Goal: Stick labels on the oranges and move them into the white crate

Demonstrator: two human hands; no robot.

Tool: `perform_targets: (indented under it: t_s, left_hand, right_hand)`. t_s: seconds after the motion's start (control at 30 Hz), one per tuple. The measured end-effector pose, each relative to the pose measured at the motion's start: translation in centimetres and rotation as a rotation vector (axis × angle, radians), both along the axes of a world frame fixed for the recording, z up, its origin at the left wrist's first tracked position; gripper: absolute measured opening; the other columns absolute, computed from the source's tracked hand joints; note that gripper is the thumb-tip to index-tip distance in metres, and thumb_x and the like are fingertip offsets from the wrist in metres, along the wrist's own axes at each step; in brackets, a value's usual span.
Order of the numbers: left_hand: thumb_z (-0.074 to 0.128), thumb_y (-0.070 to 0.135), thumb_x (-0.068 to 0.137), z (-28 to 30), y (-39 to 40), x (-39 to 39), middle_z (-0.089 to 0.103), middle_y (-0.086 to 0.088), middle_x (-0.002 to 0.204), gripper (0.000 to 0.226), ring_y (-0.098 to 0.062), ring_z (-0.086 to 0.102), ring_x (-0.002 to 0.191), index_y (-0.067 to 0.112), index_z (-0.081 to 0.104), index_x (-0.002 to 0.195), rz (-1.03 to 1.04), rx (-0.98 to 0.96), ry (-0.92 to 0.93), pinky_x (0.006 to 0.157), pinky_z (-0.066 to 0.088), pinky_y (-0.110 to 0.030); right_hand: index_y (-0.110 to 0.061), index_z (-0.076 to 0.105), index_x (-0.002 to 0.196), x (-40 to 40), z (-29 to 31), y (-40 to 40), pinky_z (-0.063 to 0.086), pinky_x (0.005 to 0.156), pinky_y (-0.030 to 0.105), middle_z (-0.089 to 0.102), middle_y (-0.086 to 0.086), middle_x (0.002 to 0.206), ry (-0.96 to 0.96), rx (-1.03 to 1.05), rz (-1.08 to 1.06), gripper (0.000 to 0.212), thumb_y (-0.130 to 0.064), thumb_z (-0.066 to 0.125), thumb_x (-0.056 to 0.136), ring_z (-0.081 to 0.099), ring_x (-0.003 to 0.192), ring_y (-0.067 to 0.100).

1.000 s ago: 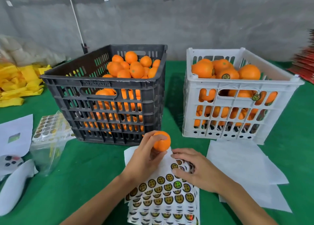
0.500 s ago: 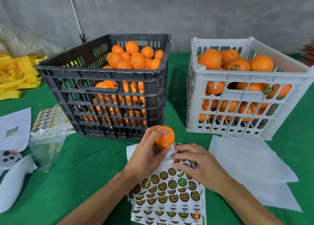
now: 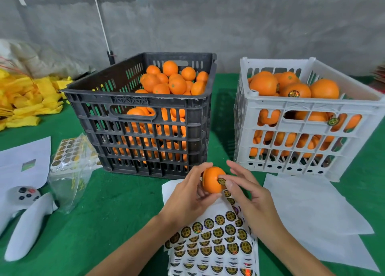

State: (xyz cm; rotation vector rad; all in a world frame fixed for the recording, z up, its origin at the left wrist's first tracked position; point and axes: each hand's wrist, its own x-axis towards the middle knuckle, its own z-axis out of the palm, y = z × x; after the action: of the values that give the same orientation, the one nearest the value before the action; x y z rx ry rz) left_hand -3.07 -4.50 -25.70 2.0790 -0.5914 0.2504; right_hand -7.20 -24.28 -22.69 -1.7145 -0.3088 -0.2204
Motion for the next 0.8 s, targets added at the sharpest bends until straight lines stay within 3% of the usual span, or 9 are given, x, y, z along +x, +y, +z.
perform_targets:
  t_s: [0.13,0.27,0.33,0.43,0.53,0.63,0.73,0.8]
  left_hand:
    - [0.070,0.055,0.088,0.2,0.0,-0.3,0.050,0.039,0.115,0.066,-0.003,0.063,0.087,0.066,0.030,0.140,-0.005,0.026,-0.005,0.073,0.047,-0.007]
    - [0.070,0.051,0.090,-0.1,0.0,-0.1,0.053,0.033,0.119,0.063,-0.003,0.065,0.089,0.059,0.036,0.141,0.001,-0.002,0.018,0.072,0.050,-0.008]
    - [0.073,0.048,0.091,-0.5,0.2,0.1,0.056,0.028,0.121,0.062,-0.003,0.066,0.091,0.055,0.039,0.143,-0.020,-0.032,0.048,0.073,0.052,-0.010]
    - [0.077,0.050,0.089,-0.8,0.2,0.4,0.060,0.024,0.121,0.063,-0.004,0.068,0.092,0.055,0.041,0.142,-0.004,-0.052,0.089,0.074,0.055,-0.014]
    - [0.078,0.059,0.086,-0.7,-0.1,0.6,0.065,0.021,0.118,0.066,-0.009,0.071,0.090,0.054,0.042,0.140,0.033,-0.084,0.130,0.075,0.057,-0.019]
    - [0.078,0.063,0.084,-0.4,-0.3,0.3,0.064,0.019,0.120,0.068,-0.010,0.071,0.092,0.052,0.043,0.142,0.035,-0.091,0.123,0.078,0.060,-0.023]
    - [0.082,0.055,0.084,0.5,-0.3,0.2,0.063,0.018,0.127,0.068,-0.012,0.071,0.101,0.055,0.045,0.140,0.037,-0.119,0.113,0.084,0.062,-0.031]
    - [0.085,0.051,0.083,1.8,-0.3,0.4,0.062,0.016,0.128,0.069,-0.015,0.071,0.102,0.057,0.046,0.141,0.035,-0.117,0.089,0.084,0.062,-0.032]
  right_hand:
    - [-0.053,0.066,0.126,-0.3,-0.9,0.7,0.039,0.109,0.022,0.035,-0.032,0.155,-0.043,-0.164,-0.065,0.029,-0.040,0.056,0.102,0.034,0.143,-0.007]
    - [-0.056,0.043,0.146,-0.3,-1.5,0.6,0.030,0.119,0.036,0.015,-0.034,0.162,-0.118,-0.463,-0.131,0.047,-0.046,0.055,0.102,0.022,0.150,0.001]
    - [-0.055,0.025,0.154,-0.3,-1.9,0.7,0.021,0.125,0.041,0.004,-0.034,0.164,-0.140,-0.593,-0.154,0.059,-0.050,0.052,0.102,0.010,0.153,0.002]
    - [-0.053,-0.011,0.154,-0.1,-2.0,0.8,0.012,0.128,0.038,-0.007,-0.033,0.164,-0.074,-0.604,-0.171,0.081,-0.058,0.049,0.101,-0.005,0.152,-0.006]
    - [-0.040,-0.001,0.162,0.2,-1.3,0.0,0.008,0.127,0.029,0.000,-0.026,0.167,-0.230,-0.660,-0.200,0.078,-0.049,0.051,0.104,0.001,0.153,-0.005]
    - [-0.027,0.021,0.163,0.4,-1.3,-0.6,0.006,0.127,0.034,0.005,-0.019,0.170,-0.393,-0.897,-0.131,0.062,-0.038,0.045,0.107,0.006,0.156,0.003]
    - [-0.029,0.007,0.164,0.3,-1.9,-0.3,0.008,0.127,0.035,-0.007,-0.023,0.168,-0.359,-0.952,-0.054,0.067,-0.037,0.041,0.107,-0.003,0.155,-0.001]
    - [-0.027,0.010,0.164,0.2,-1.5,-0.5,0.013,0.127,0.031,0.001,-0.021,0.169,-0.408,-0.893,-0.108,0.073,-0.035,0.051,0.104,0.004,0.155,-0.002]
